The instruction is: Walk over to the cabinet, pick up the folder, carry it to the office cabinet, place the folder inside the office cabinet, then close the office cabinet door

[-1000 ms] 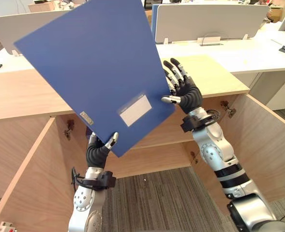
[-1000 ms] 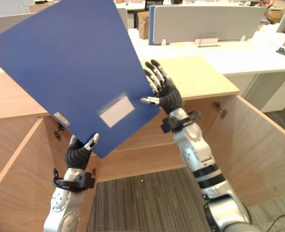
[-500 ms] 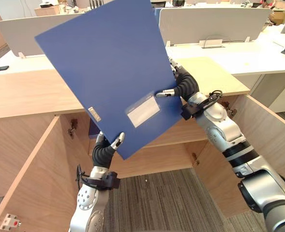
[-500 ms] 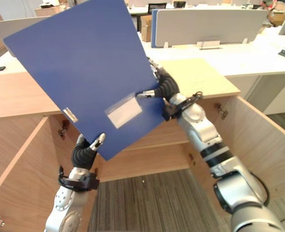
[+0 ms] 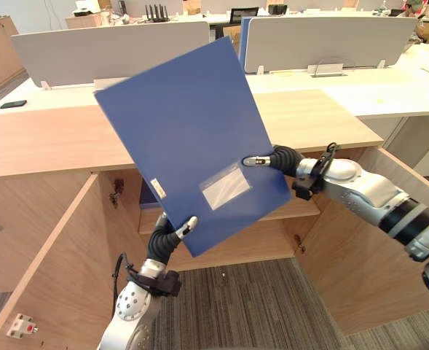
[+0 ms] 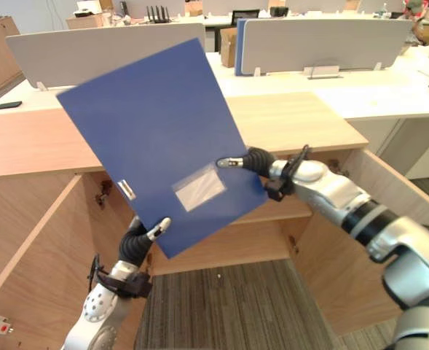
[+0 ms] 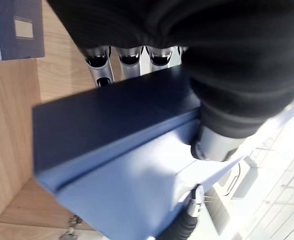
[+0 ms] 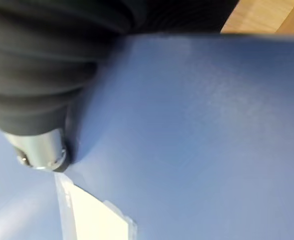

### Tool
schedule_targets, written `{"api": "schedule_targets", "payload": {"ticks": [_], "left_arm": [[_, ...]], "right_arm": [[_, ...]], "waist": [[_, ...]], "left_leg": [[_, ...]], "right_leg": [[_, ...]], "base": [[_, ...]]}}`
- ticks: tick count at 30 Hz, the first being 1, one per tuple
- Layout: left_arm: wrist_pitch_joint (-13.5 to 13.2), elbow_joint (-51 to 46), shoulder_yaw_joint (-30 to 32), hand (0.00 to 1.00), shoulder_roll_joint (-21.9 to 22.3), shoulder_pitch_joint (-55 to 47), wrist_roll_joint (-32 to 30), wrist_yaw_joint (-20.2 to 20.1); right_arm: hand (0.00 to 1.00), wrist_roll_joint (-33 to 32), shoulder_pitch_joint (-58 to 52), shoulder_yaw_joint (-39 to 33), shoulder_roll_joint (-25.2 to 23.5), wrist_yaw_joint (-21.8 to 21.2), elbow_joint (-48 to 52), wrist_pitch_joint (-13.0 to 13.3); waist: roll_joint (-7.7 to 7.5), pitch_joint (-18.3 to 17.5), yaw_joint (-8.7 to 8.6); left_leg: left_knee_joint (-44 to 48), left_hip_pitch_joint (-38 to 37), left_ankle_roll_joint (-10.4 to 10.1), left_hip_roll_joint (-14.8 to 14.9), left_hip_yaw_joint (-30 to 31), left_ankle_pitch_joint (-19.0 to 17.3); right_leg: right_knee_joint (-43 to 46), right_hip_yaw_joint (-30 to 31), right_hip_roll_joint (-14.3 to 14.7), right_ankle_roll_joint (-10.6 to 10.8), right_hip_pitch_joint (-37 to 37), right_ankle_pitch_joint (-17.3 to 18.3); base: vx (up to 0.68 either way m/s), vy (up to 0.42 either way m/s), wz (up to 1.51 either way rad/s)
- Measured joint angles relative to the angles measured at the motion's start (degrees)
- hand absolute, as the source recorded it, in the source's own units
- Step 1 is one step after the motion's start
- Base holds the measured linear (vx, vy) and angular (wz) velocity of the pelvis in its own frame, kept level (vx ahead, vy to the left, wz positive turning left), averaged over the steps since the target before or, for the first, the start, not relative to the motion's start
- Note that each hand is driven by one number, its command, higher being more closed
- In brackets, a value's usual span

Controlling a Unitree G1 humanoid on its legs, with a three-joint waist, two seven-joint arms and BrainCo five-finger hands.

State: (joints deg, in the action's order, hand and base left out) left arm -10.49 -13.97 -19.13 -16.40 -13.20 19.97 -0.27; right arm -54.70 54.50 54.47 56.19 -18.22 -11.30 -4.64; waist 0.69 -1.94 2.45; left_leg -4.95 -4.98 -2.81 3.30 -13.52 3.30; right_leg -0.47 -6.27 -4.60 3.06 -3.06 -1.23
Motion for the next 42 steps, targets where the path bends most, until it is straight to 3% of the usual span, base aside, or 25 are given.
{"api": "schedule_targets", "payload": {"ticks": [4, 9, 12, 14, 17, 20, 22, 27, 31, 35, 38, 42], "left_arm": [[2.4, 5.1, -2.8, 0.0, -2.3, 0.0, -3.7, -3.2], [5.9, 18.7, -8.9, 0.0, -3.9, 1.7, -8.7, -12.3], [6.3, 28.8, -10.6, 0.0, -1.8, 1.8, -9.6, -17.6], [6.4, 37.7, -9.7, 0.0, 1.0, 2.5, -8.8, -18.2], [8.4, 56.5, -4.1, 0.0, 7.0, 4.8, -5.4, -17.4], [9.1, 69.8, 7.8, 0.0, 8.9, 7.8, -2.4, -15.9], [9.2, 74.4, 15.1, 0.0, 9.0, 7.8, -3.1, -14.9], [9.8, 77.0, 26.6, 0.0, 7.6, 4.4, -8.6, -12.2], [11.1, 78.8, 30.9, 0.0, 7.7, 1.4, -10.1, -11.4], [11.5, 78.8, 31.7, 0.0, 8.3, 1.0, -7.8, -10.6], [11.6, 78.6, 31.0, 0.0, 8.4, 1.8, -5.2, -10.2], [11.8, 78.4, 27.8, 0.0, 8.8, 4.4, -1.9, -8.9]], "right_arm": [[1.0, 4.6, 0.2, 1.5, 2.3, -1.5, 3.3, -0.6], [1.0, 13.7, -3.0, 3.8, -0.5, -5.6, 5.1, -1.7], [1.0, 17.8, -9.3, 3.6, -3.7, -7.1, 5.1, -1.9], [1.0, 21.1, -12.3, 3.0, -6.1, -7.1, 5.0, -1.9], [1.0, 28.3, -16.5, -2.0, -9.3, -10.0, 5.3, -0.8], [1.0, 34.3, -23.8, -13.8, -12.3, -9.8, 7.5, 4.6], [1.0, 39.0, -28.0, -19.6, -14.1, -7.6, 7.3, 7.1], [1.0, 54.7, -39.5, -25.5, -14.5, -5.5, 1.5, 8.2], [1.0, 62.5, -44.6, -27.3, -17.6, -5.0, -9.7, 8.2], [1.0, 71.5, -45.7, -30.3, -20.8, -2.8, -20.8, 8.0], [1.0, 74.2, -45.3, -31.6, -24.0, -0.1, -30.0, 7.6], [1.0, 80.8, -43.1, -37.3, -29.2, 4.3, -47.0, 4.7]], "waist": [[0.06, -0.8, -0.05], [-0.13, -1.1, -0.18], [-0.22, -1.1, -0.14], [-0.24, -1.1, -0.19], [-0.69, -0.6, -0.89], [-1.02, 0.1, -1.65], [-0.96, 0.2, -2.16], [-1.17, 0.7, -2.61], [-0.96, 1.6, -2.92], [-0.48, 2.1, -3.02], [-0.2, 2.5, -2.89], [1.35, 3.5, -2.59]], "left_leg": [[0.0, 0.0, -0.1, 0.1, -0.2, 0.0], [0.0, 0.0, -0.3, 0.9, -0.6, -0.2], [0.0, 0.1, -0.7, 1.4, -1.1, -0.2], [0.0, 0.1, -0.9, 1.5, -1.6, -0.4], [0.0, 0.1, -1.0, 1.9, -1.9, -0.3], [0.0, 0.1, -1.2, 2.3, -2.3, -0.3], [0.0, -0.1, -1.2, 2.2, -2.3, -0.3], [0.0, -0.1, -1.2, 1.6, -1.7, -0.3], [0.0, 0.1, -1.2, 1.4, -1.4, -0.2], [0.0, 0.9, -1.1, 1.3, 0.3, 0.1], [0.0, 0.9, -1.1, 1.4, 1.0, 0.1], [0.0, 0.9, -1.1, 1.3, 2.2, 0.2]], "right_leg": [[0.0, 0.2, 0.1, 0.0, 0.1, 0.0], [-1.3, 0.4, 0.7, -0.7, 0.1, -0.4], [-2.0, 0.7, 1.2, -0.9, 0.1, -0.6], [-2.1, 1.2, 1.6, -0.9, 0.2, -0.7], [-2.0, 1.8, 2.1, -1.0, 0.3, -0.7], [-1.5, 2.2, 2.4, -1.0, 1.1, -0.7], [-1.3, 2.1, 2.3, -1.0, 0.8, -0.7], [-1.2, 1.9, 1.8, -0.9, 1.0, -0.6], [-1.3, 1.7, 1.6, -0.9, 1.1, -0.6], [-1.9, 0.1, 1.5, -0.9, 1.0, -0.6], [-2.5, -0.7, 1.6, -0.9, 0.1, -0.6], [-2.8, -2.0, 1.6, -0.8, -0.7, -0.5]], "base": [[-0.01, 0.001, -0.02], [-0.04, -0.007, -0.04], [0.0, -0.02, -0.08], [0.02, -0.021, -0.14], [0.01, -0.018, -0.09], [-0.04, -0.015, -0.08], [-0.05, -0.002, -0.04], [-0.07, 0.014, 0.05], [-0.02, 0.008, 0.02], [-0.02, -0.005, 0.16], [0.01, -0.012, 0.19], [0.0, -0.001, 0.14]]}}
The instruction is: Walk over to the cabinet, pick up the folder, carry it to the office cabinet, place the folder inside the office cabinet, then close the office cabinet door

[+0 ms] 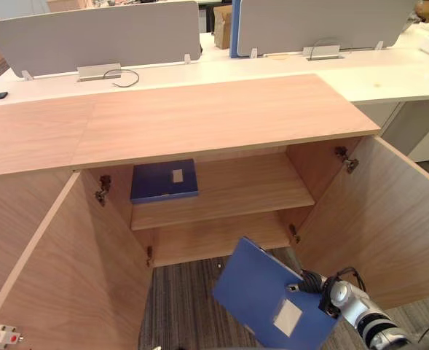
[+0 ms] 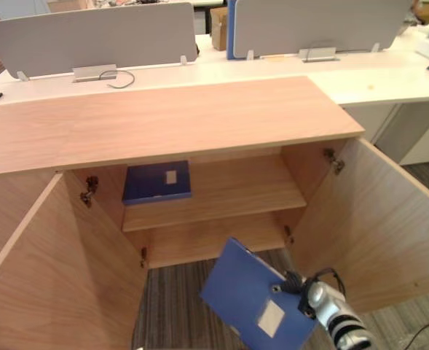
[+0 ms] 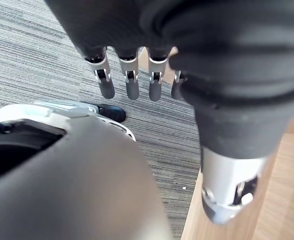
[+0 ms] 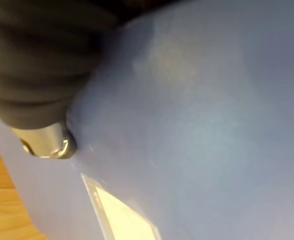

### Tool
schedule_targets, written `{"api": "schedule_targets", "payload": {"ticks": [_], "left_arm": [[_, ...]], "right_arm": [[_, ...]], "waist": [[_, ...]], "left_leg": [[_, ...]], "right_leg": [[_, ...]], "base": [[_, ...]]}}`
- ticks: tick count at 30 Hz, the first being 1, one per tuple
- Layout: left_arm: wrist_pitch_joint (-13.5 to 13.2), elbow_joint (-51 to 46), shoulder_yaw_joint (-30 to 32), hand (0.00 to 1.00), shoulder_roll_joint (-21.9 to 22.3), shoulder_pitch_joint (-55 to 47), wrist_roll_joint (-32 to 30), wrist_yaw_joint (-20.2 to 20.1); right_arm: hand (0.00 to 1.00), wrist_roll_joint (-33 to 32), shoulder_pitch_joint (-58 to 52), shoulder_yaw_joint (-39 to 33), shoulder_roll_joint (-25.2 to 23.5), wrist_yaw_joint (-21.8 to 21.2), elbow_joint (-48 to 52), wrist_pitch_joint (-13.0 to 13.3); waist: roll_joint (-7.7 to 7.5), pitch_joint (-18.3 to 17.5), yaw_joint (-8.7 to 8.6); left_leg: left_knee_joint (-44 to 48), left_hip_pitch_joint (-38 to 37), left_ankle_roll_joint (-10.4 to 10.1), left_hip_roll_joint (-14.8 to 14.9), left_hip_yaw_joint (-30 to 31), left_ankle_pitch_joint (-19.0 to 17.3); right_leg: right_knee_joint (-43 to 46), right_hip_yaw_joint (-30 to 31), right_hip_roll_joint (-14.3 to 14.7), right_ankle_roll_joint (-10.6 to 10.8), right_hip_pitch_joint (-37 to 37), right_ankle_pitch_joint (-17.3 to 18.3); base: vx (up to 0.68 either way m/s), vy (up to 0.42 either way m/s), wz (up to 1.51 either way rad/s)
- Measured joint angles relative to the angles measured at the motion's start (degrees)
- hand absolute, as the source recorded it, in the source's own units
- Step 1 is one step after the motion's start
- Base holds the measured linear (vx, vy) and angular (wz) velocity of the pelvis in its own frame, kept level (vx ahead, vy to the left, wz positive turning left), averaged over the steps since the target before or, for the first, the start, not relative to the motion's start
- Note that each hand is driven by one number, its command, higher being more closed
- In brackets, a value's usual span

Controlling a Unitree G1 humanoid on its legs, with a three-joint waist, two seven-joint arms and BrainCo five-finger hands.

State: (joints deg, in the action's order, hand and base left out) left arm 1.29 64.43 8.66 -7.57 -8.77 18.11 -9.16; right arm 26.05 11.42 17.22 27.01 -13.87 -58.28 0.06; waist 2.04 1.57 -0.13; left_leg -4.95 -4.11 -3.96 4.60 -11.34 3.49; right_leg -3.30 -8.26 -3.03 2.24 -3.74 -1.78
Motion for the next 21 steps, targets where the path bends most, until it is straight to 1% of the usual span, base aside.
{"api": "schedule_targets", "payload": {"ticks": [1, 2, 3, 5, 6, 7, 8, 10, 11, 12, 13, 14, 15, 16, 17, 18, 19, 20, 21], "left_arm": [[0.0, -0.2, -0.3, 0.0, 0.1, 0.4, 0.4, 0.2], [0.0, -0.9, -0.8, 0.0, 0.1, 1.3, 0.5, 0.4], [0.0, -1.2, -0.9, 0.0, 0.2, 1.7, 0.5, 0.5], [-0.1, -1.3, -0.9, 0.0, 0.9, 2.5, 0.6, 0.8], [-0.1, -1.3, -0.5, 0.0, 1.2, 2.7, 0.5, 0.8], [-0.1, -1.1, -0.4, 0.0, 1.3, 2.8, 0.5, 0.8], [-0.1, -0.7, 0.3, 0.0, 1.5, 3.0, 0.4, 0.9], [-0.1, -0.1, 1.7, 0.0, 1.8, 3.0, 0.4, 0.9], [-0.2, 0.3, 2.6, 0.0, 1.8, 3.4, 0.5, 1.2], [-0.4, 0.3, 3.6, 0.0, 1.7, 4.1, 0.6, 1.7], [-0.6, 0.1, 4.1, 0.0, 1.6, 4.3, 0.8, 2.2], [-0.9, 0.1, 5.2, 0.0, 1.6, 4.6, 1.9, 3.1], [-1.1, 0.1, 6.0, 0.0, 1.6, 4.8, 2.8, 4.0], [-1.2, 0.1, 6.1, 0.0, 1.6, 4.7, 3.1, 4.4], [-1.4, 0.1, 6.5, 0.0, 1.8, 4.6, 3.2, 5.0], [-1.7, 0.1, 7.0, 0.0, 1.9, 4.5, 3.1, 5.2], [-1.8, 0.1, 7.3, 0.0, 1.8, 4.5, 3.1, 5.3], [-1.9, 0.1, 8.1, 0.0, 2.2, 4.4, 2.9, 5.3], [-1.9, 0.1, 8.4, 0.0, 2.3, 4.2, 2.5, 5.4]], "right_arm": [[1.0, 0.0, -0.1, -1.1, -0.6, 0.7, -1.6, -0.4], [1.0, -0.1, -1.2, -5.0, -1.8, 1.9, -3.9, -1.1], [1.0, -0.3, -1.9, -7.0, -2.6, 2.7, -4.9, -1.4], [1.0, -4.6, -4.4, -12.6, -3.7, 4.9, -6.9, -2.9], [1.0, -8.2, -6.0, -16.2, -4.2, 6.2, -7.5, -3.4], [1.0, -10.9, -6.7, -17.5, -4.4, 6.9, -7.7, -3.5], [1.0, -16.1, -8.4, -19.1, -4.7, 8.1, -7.9, -3.5], [1.0, -20.2, -10.1, -20.6, -5.2, 9.6, -7.9, -3.5], [1.0, -24.1, -11.2, -20.7, -5.7, 10.7, -7.9, -3.3], [1.0, -27.7, -11.7, -20.7, -6.5, 11.5, -8.1, -3.1], [1.0, -29.9, -11.8, -20.8, -7.0, 12.0, -8.5, -2.9], [1.0, -33.2, -12.1, -22.1, -8.2, 13.0, -9.6, -2.3], [1.0, -35.9, -12.9, -22.9, -9.1, 14.1, -10.2, -1.8], [1.0, -36.8, -13.4, -22.9, -9.3, 14.4, -10.3, -1.5], [1.0, -38.1, -13.9, -23.7, -9.3, 14.8, -10.9, -1.0], [1.0, -38.4, -14.3, -24.8, -9.4, 15.2, -11.5, -0.9], [1.0, -38.5, -14.6, -25.1, -9.4, 15.5, -11.5, -0.9], [1.0, -38.5, -14.5, -25.4, -9.4, 15.8, -11.5, -0.9], [1.0, -38.4, -14.4, -26.1, -9.4, 15.8, -11.5, -0.9]], "waist": [[0.11, 0.2, -0.09], [0.2, 0.6, -0.37], [0.18, 0.7, -0.38], [0.15, 0.8, -0.38], [0.13, 0.8, -0.38], [0.1, 0.9, -0.38], [0.05, 1.1, -0.44], [-0.03, 1.4, -0.63], [-0.56, 2.1, -0.81], [-1.16, 3.8, -0.76], [-1.12, 4.4, -0.65], [-0.98, 5.3, -0.28], [-0.71, 5.9, -0.13], [-0.55, 6.1, -0.03], [-0.07, 6.4, 0.11], [-0.3, 6.8, 0.35], [-0.39, 6.8, 0.36], [-0.51, 6.9, 0.47], [-0.56, 7.3, 0.9]], "left_leg": [[0.0, 0.0, 0.0, 0.0, 0.3, 0.0], [0.0, 0.0, -0.1, 0.0, 1.4, 0.2], [0.0, -0.1, -0.1, 0.0, 1.8, 0.2], [0.0, -0.1, -0.1, 0.0, 2.6, 0.3], [0.0, -0.1, -0.2, 0.1, 2.6, 0.3], [-0.1, -0.1, -0.2, 0.2, 2.6, 0.2], [-0.1, -0.2, -0.3, 0.2, 2.5, 0.2], [0.2, -0.3, -0.6, 0.7, 2.2, -0.1], [3.7, 0.8, -1.1, 1.3, 1.9, -1.8], [11.6, 3.5, -1.5, 2.6, 1.7, -5.6], [16.3, 5.3, -1.8, 3.6, 1.6, -7.5], [25.8, 8.9, -2.1, 5.7, 1.3, -9.7], [32.8, 11.3, -2.1, 7.5, 0.8, -9.9], [35.5, 12.3, -2.0, 8.2, 0.7, -9.9], [39.7, 13.5, -2.0, 9.7, 0.7, -9.4], [43.4, 15.4, -1.5, 10.3, 1.1, -8.3], [44.2, 16.1, -1.4, 10.1, 1.4, -9.2], [43.8, 17.2, -1.5, 9.3, 1.6, -10.9], [41.7, 17.8, -1.7, 7.7, 1.7, -11.6]], "right_leg": [[-0.1, -0.4, 0.0, 0.0, -0.3, 0.0], [-0.2, -1.4, 0.0, 0.1, -0.9, 0.3], [-0.2, -1.8, 0.0, 0.1, -1.2, 0.4], [0.2, -2.6, 0.0, 0.0, -1.5, 0.9], [0.2, -2.6, 0.1, 0.1, -1.5, 1.0], [0.2, -2.6, 0.1, 0.0, -1.5, 1.1], [0.2, -2.6, 0.2, 0.1, -1.6, 1.2], [0.2, -2.4, 0.4, -0.1, -1.7, 1.3], [0.6, -2.2, 0.5, -0.5, -1.9, 1.6], [1.7, -1.7, 0.7, -1.0, -2.2, 2.6], [2.1, -1.4, 1.1, -1.7, -2.2, 3.3], [2.8, -0.8, 2.2, -2.3, -2.6, 3.8], [2.8, -0.5, 3.0, -2.7, -3.6, 4.0], [3.0, -0.3, 3.4, -2.7, -3.9, 4.0], [3.5, 0.4, 4.2, -3.3, -4.5, 4.4], [3.7, 0.8, 4.5, -4.1, -5.3, 5.0], [3.7, 1.0, 4.4, -4.4, -5.5, 5.1], [3.7, 1.5, 4.0, -4.7, -5.4, 5.1], [3.7, 2.2, 3.4, -4.5, -5.4, 4.7]], "base": [[-0.01, -0.012, 0.29], [-0.01, -0.015, 0.31], [-0.01, -0.016, 0.38], [0.0, -0.009, 0.2], [0.01, -0.005, 0.04], [0.0, 0.0, 0.0], [0.0, 0.0, 0.0], [0.0, -0.006, -0.04], [-0.01, -0.037, -0.13], [-0.01, -0.035, -0.16], [-0.06, -0.056, -0.22], [-0.04, -0.071, -0.22], [-0.05, -0.088, -0.21], [0.0, -0.096, -0.2], [0.02, -0.093, -0.23], [0.05, -0.095, -0.2], [0.07, -0.084, -0.19], [0.09, -0.052, -0.22], [0.09, -0.024, -0.29]]}}
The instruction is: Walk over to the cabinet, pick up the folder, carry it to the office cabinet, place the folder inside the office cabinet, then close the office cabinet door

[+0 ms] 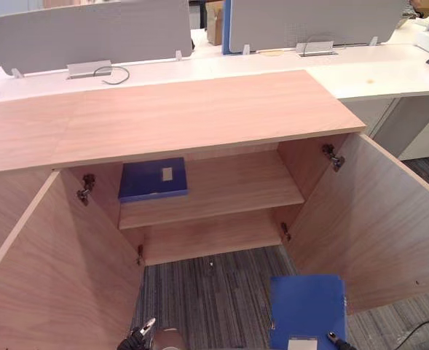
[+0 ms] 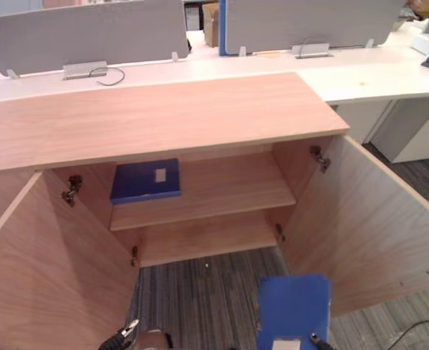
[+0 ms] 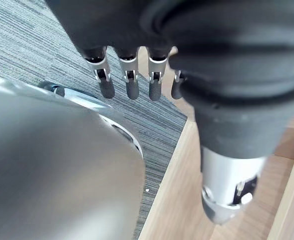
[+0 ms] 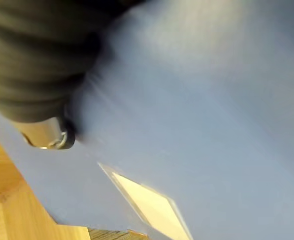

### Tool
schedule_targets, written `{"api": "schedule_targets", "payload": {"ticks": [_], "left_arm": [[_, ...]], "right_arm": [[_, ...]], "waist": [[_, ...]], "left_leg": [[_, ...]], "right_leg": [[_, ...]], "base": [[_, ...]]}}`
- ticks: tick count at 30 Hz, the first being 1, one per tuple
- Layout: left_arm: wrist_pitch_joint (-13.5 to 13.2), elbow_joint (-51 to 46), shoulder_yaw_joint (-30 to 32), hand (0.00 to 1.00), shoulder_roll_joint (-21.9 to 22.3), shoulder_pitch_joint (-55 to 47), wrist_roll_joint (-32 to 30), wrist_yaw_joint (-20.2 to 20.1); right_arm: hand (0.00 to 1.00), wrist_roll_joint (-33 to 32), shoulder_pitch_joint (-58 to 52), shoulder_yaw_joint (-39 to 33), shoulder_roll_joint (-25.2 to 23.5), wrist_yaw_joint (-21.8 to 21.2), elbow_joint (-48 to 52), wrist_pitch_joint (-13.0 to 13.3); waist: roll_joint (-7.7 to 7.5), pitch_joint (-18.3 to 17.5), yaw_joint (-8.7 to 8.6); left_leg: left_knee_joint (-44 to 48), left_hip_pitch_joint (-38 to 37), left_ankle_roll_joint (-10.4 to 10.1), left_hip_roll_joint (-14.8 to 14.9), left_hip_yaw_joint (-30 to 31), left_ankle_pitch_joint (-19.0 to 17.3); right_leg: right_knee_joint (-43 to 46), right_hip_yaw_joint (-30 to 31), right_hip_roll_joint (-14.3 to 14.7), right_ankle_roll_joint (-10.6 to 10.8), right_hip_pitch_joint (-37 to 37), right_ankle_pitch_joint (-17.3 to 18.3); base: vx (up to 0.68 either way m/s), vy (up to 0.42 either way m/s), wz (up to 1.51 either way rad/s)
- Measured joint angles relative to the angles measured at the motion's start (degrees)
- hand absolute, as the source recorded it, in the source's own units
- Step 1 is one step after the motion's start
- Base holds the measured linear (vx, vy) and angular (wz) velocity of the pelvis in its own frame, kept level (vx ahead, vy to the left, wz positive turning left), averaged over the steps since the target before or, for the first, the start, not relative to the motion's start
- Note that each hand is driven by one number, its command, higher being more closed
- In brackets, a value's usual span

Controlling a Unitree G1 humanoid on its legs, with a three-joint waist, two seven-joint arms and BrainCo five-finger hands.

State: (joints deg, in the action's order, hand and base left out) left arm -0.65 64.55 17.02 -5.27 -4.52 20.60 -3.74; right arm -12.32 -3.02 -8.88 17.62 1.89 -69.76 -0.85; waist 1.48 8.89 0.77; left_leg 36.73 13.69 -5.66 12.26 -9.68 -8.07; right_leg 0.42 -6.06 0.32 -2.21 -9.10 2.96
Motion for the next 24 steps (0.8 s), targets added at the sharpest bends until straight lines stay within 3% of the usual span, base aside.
{"api": "schedule_targets", "payload": {"ticks": [3, 5, 6, 7, 10, 14, 16, 19, 20, 21, 23, 24], "left_arm": [[-0.1, 0.1, 0.1, 0.0, 0.3, -1.5, -1.7, 0.4], [0.0, 0.8, 0.0, 0.0, 0.7, -2.8, -2.7, 0.5], [0.0, 0.9, 0.0, 0.0, 0.8, -3.1, -2.9, 0.6], [0.0, 1.4, 0.0, 0.0, 0.3, -3.4, -3.4, 0.6], [-0.4, 1.3, -1.0, 0.0, -0.7, -3.0, -5.2, 0.8], [-0.9, 1.2, -5.0, 0.0, -1.1, -2.4, -6.4, 1.0], [-1.0, 1.2, -6.5, 0.0, -1.3, -2.5, -6.6, 1.1], [-1.0, 1.2, -8.2, 0.0, -0.5, -2.8, -6.6, 1.2], [-1.0, 1.1, -9.1, 0.0, -0.4, -3.3, -6.6, 1.2], [-1.0, 0.7, -9.3, 0.0, -0.5, -3.6, -6.7, 1.2], [-1.0, -0.2, -9.4, 0.0, -0.4, -4.4, -7.2, 1.2], [-1.1, -0.6, -9.3, 0.0, -0.5, -4.8, -7.8, 1.2]], "right_arm": [[1.0, 0.2, 0.0, -0.9, 0.1, 0.0, -0.1, 0.0], [1.0, 0.3, -0.1, -1.0, 0.1, 0.0, -0.1, 0.0], [1.0, 0.3, -0.2, -1.1, 0.1, 0.0, -0.1, 0.0], [1.0, 0.3, -0.2, -1.1, -0.5, 0.0, -0.2, 0.0], [1.0, 0.9, -0.6, -2.1, -0.8, 0.0, -0.2, 0.4], [1.0, 4.4, -0.6, -3.7, -0.3, 0.1, -0.2, 0.4], [1.0, 6.3, -0.4, -5.3, -0.2, 0.1, -0.1, 0.3], [1.0, 7.1, -0.3, -8.0, 0.8, 0.1, 0.8, 0.4], [1.0, 7.1, -0.2, -8.0, 1.0, 0.1, 2.2, 0.4], [1.0, 7.0, 0.1, -7.8, 0.8, 0.2, 4.1, 0.5], [1.0, 6.6, 0.3, -5.9, 0.8, 0.6, 6.8, 0.5], [1.0, 6.2, 1.0, -3.1, 0.7, 0.8, 7.7, 0.9]], "waist": [[-0.08, 0.1, 1.04], [0.23, 0.0, 1.58], [0.55, -0.1, 1.75], [-0.26, -0.1, 1.84], [-1.76, -1.0, 1.58], [-0.63, -2.6, 1.24], [-0.16, -3.1, 1.15], [2.16, -4.0, 1.06], [2.91, -3.7, 0.77], [3.1, -3.1, 0.01], [2.93, -3.0, -0.5], [2.66, -2.9, -0.92]], "left_leg": [[-9.0, -0.1, -0.4, -3.9, 1.0, -0.1], [-20.8, -2.6, -0.7, -6.2, 1.2, 3.7], [-22.8, -3.5, 0.1, -6.4, 1.4, 7.1], [-25.0, -5.3, 2.6, -7.5, 0.9, 9.9], [-30.4, -8.1, 4.7, -11.4, -0.3, 10.9], [-40.2, -13.1, 6.0, -14.9, -0.9, 14.0], [-41.6, -14.1, 6.2, -15.6, -1.0, 13.9], [-41.6, -15.5, 7.2, -15.6, -1.0, 12.4], [-41.4, -16.9, 7.6, -15.5, -1.0, 12.1], [-41.3, -18.8, 8.5, -15.8, -1.5, 11.6], [-41.2, -20.9, 8.8, -16.2, -2.2, 10.8], [-40.5, -21.1, 8.6, -15.9, -2.3, 10.1]], "right_leg": [[0.0, 1.3, -1.3, 0.7, 0.0, 0.2], [0.0, 2.7, -1.7, 2.2, -0.4, 1.1], [0.0, 3.2, -1.6, 2.7, -0.5, 1.5], [0.1, 3.6, -2.5, 3.7, -1.1, 2.2], [1.0, 3.2, -6.1, 5.9, -0.7, 3.6], [2.4, 3.1, -8.7, 7.2, -0.1, 4.5], [4.1, 3.0, -9.4, 7.8, 0.4, 4.8], [16.0, 3.3, -9.7, 8.9, 5.4, 5.6], [24.9, 3.3, -10.0, 8.9, 8.6, 5.6], [34.5, 3.3, -11.2, 7.8, 12.0, 5.6], [42.2, 2.2, -12.7, 7.4, 14.7, 7.4], [41.8, 1.6, -12.6, 8.0, 16.1, 8.8]], "base": [[0.14, 0.072, -0.35], [0.2, 0.175, -0.36], [0.2, 0.202, -0.29], [0.2, 0.19, -0.16], [0.2, 0.165, -0.01], [0.17, 0.158, -0.07], [0.09, 0.125, -0.06], [0.09, 0.142, -0.04], [0.09, 0.168, 0.01], [0.09, 0.157, 0.04], [0.05, 0.095, -0.05], [0.03, 0.037, -0.09]]}}
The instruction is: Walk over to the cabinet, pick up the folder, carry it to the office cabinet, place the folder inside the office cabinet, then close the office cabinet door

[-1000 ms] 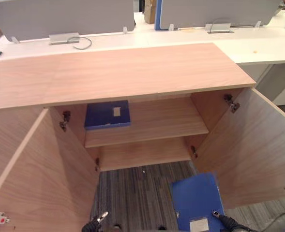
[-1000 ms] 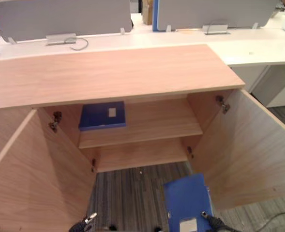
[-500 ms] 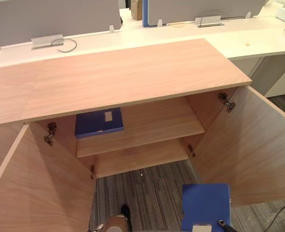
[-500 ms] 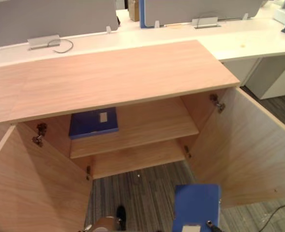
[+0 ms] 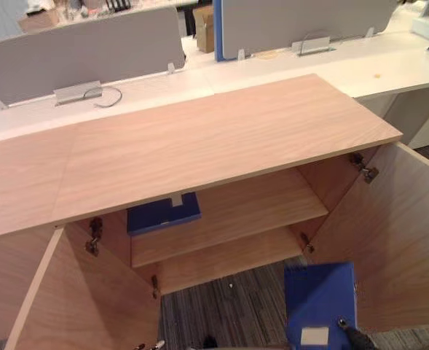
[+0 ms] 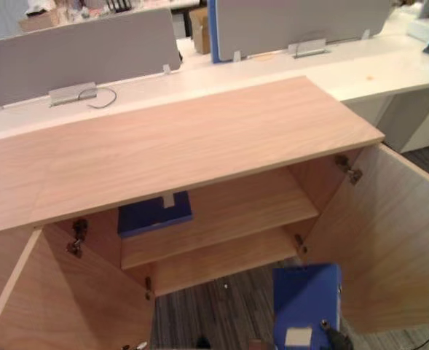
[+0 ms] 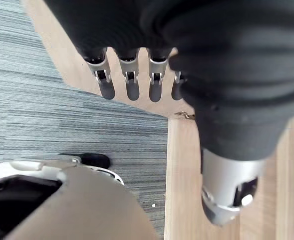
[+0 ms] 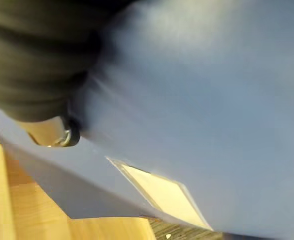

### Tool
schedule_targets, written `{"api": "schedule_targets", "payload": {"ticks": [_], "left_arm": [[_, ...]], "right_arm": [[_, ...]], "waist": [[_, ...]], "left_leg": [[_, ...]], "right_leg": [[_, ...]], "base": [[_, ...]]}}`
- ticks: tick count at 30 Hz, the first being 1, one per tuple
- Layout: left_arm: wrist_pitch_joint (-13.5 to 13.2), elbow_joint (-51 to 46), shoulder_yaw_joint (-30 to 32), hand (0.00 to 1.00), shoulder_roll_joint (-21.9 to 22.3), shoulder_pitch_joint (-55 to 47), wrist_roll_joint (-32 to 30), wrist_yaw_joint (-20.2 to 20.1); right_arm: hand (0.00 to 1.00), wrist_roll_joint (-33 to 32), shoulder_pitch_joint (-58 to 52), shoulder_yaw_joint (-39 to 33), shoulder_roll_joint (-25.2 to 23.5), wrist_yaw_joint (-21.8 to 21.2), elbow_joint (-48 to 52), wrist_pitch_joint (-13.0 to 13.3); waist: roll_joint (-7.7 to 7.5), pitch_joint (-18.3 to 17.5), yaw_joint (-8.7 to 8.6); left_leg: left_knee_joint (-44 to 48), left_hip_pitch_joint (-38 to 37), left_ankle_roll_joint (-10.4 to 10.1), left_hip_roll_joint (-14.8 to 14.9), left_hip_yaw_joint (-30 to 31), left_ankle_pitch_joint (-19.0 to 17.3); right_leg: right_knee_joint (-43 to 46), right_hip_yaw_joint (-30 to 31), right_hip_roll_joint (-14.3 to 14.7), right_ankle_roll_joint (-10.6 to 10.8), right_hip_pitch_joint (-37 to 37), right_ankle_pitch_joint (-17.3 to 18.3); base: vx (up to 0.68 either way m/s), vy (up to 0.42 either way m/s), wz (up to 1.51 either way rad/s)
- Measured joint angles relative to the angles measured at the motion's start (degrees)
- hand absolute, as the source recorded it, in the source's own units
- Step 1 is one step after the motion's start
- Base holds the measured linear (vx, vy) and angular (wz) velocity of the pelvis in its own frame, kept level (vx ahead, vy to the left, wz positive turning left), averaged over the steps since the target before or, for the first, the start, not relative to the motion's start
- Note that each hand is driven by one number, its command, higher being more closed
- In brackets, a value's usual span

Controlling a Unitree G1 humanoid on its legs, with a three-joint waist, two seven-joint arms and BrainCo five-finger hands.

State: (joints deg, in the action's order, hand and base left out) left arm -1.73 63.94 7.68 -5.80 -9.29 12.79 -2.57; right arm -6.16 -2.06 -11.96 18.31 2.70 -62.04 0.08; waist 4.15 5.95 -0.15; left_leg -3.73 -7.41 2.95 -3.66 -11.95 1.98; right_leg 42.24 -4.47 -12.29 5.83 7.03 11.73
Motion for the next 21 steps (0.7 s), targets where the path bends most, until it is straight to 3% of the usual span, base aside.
{"api": "schedule_targets", "payload": {"ticks": [3, 5, 6, 10, 14, 16, 18, 21], "left_arm": [[-0.2, -0.4, 0.7, 0.0, 0.0, 0.3, -1.1, 0.0], [-0.3, -0.6, 2.3, 0.0, 0.0, 0.1, -1.7, 0.0], [-0.5, -1.0, 5.0, 0.0, -0.7, 0.3, -2.7, 0.2], [-0.4, -2.8, 8.5, 0.0, 1.1, -0.5, -3.2, 0.7], [-0.4, -2.8, 10.6, 0.0, 1.7, -0.4, -3.2, 0.9], [-0.4, -2.7, 10.5, 0.0, 1.7, -0.3, -3.2, 0.9], [-0.4, -2.7, 9.7, 0.0, 1.4, 0.2, -3.6, 1.0], [-0.4, -2.8, 7.2, 0.0, 0.7, 1.3, -4.8, 1.0]], "right_arm": [[1.0, -3.0, 0.2, 3.2, -1.1, 0.1, 0.8, 0.8], [1.0, -3.6, 0.2, 4.8, -1.6, 0.2, 0.9, 1.0], [1.0, -3.9, 0.2, 6.5, -2.5, 0.3, 1.1, 1.2], [1.0, -3.9, -0.5, 10.3, -2.4, 0.4, 2.9, 0.6], [1.0, -1.9, -3.6, 16.7, -1.6, 0.3, 16.0, -0.1], [1.0, -2.9, -4.4, 17.8, -1.6, -1.0, 26.2, 0.9], [1.0, -5.5, -4.6, 20.1, -3.6, -5.9, 33.4, 1.9], [1.0, -6.2, -4.5, 22.6, -7.4, -8.2, 40.5, 2.1]], "waist": [[-0.43, 1.3, -0.27], [-1.48, 1.3, -0.22], [-4.44, 1.9, -0.31], [-3.45, 2.1, -0.06], [-3.36, 2.1, 0.23], [-3.27, 2.1, 0.0], [-3.1, 2.6, 0.01], [-3.07, 3.5, 0.46]], "left_leg": [[6.6, 1.6, -1.7, 2.5, 1.0, -3.5], [10.3, 3.7, -2.6, 3.1, 1.3, -5.6], [15.2, 5.6, -3.9, 2.7, 2.0, -8.4], [21.4, 9.1, -6.1, 8.1, 4.9, -11.0], [22.7, 10.4, -7.6, 10.5, 6.4, -11.7], [23.1, 11.9, -8.1, 10.9, 7.0, -12.0], [24.3, 13.4, -8.4, 10.8, 8.0, -12.2], [28.1, 15.8, -7.8, 9.3, 9.2, -13.8]], "right_leg": [[-10.9, -0.1, 2.9, 0.3, -0.3, 0.9], [-16.5, -0.2, 3.2, -0.5, -0.9, -0.5], [-21.7, -0.7, 2.1, -1.1, -2.2, -2.9], [-24.2, -5.4, 6.5, -2.0, -3.6, -1.9], [-24.8, -7.3, 9.0, -4.0, -3.9, -1.9], [-23.3, -8.6, 9.2, -4.4, -2.6, -1.6], [-21.7, -9.7, 8.7, -4.5, -1.5, -1.1], [-15.9, -10.8, 6.1, -4.5, 0.9, 2.2]], "base": [[0.04, -0.114, 0.12], [0.0, -0.231, 0.1], [-0.02, -0.324, 0.23], [0.02, -0.245, 0.31], [0.1, -0.184, 0.12], [0.15, -0.092, 0.09], [0.07, -0.011, 0.17], [0.01, 0.028, 0.31]]}}
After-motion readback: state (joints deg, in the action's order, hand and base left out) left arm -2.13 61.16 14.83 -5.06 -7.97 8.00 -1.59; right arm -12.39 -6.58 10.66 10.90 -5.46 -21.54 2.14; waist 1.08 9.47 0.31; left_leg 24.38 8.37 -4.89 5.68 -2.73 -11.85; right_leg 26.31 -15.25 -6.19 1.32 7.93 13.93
